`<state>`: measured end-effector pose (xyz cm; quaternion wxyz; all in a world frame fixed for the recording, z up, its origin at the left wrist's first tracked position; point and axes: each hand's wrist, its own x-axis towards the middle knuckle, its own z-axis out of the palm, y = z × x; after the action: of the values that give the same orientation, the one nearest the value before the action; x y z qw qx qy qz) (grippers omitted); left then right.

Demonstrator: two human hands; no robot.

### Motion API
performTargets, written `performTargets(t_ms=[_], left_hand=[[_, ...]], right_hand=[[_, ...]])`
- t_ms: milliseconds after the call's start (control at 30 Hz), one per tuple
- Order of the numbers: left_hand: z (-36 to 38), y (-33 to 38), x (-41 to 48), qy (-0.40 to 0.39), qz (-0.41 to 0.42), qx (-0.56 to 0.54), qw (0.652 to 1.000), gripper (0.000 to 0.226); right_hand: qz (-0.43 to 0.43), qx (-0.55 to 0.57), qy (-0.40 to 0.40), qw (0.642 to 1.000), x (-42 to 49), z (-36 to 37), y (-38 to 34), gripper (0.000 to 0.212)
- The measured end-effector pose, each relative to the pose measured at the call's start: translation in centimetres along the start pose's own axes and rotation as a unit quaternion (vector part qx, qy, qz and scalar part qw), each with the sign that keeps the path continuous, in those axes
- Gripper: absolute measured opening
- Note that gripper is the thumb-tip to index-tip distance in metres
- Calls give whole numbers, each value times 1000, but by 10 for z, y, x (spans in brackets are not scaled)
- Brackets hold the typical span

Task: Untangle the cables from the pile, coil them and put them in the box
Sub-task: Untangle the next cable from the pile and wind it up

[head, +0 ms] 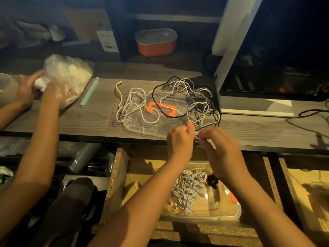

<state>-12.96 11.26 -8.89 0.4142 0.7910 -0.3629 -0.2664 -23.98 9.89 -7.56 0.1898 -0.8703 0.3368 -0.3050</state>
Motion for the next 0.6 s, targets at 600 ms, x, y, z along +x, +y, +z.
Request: performTargets(t_ms=[600], left_hand=[[9, -17, 8, 89, 182, 29, 979, 52]], right_hand=[[337, 303, 90, 887, 21, -4, -3, 12]])
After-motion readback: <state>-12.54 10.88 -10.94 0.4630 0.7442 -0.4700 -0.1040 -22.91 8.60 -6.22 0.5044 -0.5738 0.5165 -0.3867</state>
